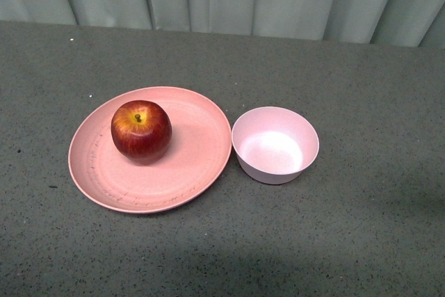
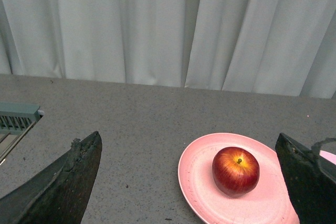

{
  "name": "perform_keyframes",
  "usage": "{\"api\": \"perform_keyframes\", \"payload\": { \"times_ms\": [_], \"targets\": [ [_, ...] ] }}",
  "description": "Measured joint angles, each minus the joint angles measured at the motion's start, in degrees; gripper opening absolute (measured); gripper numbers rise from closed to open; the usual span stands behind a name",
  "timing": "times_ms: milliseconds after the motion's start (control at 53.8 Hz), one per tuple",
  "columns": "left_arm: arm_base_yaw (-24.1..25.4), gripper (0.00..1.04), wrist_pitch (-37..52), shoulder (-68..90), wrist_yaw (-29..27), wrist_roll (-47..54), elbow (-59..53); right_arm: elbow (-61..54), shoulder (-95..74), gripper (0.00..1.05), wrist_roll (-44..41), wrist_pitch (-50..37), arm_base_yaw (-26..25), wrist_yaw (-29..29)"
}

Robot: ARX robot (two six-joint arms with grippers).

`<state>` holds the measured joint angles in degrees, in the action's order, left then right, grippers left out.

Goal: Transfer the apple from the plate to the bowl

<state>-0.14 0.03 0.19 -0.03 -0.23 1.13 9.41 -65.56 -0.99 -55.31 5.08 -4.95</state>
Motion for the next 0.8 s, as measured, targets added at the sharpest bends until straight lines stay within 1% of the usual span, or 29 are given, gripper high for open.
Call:
{"api": "perform_keyframes", "payload": {
  "times_ms": [37,111,149,167,223,242,279,799],
  "targets": [
    [0.00,0.98,0.00,0.00,0.00,0.00,0.00,-1.25,0.37,0.42,0.04,-1.09,-0.35,0.28],
    [0.00,0.98,0.00,0.00,0.00,0.00,0.00,-3.19,1.09,0.31,0.11,-2.43,-1.11,1.25],
    [0.00,0.98,0.00,0.00,0.00,0.00,0.00,-4.24,2.38,0.24,0.15,-1.62,-2.78,4.00],
    [0.00,0.98,0.00,0.00,0.00,0.00,0.00,-4.46,2.75,0.22,0.17,-1.36,-3.10,4.26],
    [0.00,0.98,0.00,0.00,0.00,0.00,0.00,-5.35,5.38,0.12,0.24,0.50,-4.37,4.50],
    [0.00,0.98,0.00,0.00,0.00,0.00,0.00,-5.68,6.80,0.06,0.28,1.51,-4.76,4.44],
    [0.00,0.98,0.00,0.00,0.02,0.00,0.00,-6.12,8.74,0.01,0.20,2.82,-4.92,4.52],
    [0.00,0.98,0.00,0.00,0.00,0.00,0.00,-9.09,30.56,0.01,0.42,21.14,-4.94,4.85]
  ]
}}
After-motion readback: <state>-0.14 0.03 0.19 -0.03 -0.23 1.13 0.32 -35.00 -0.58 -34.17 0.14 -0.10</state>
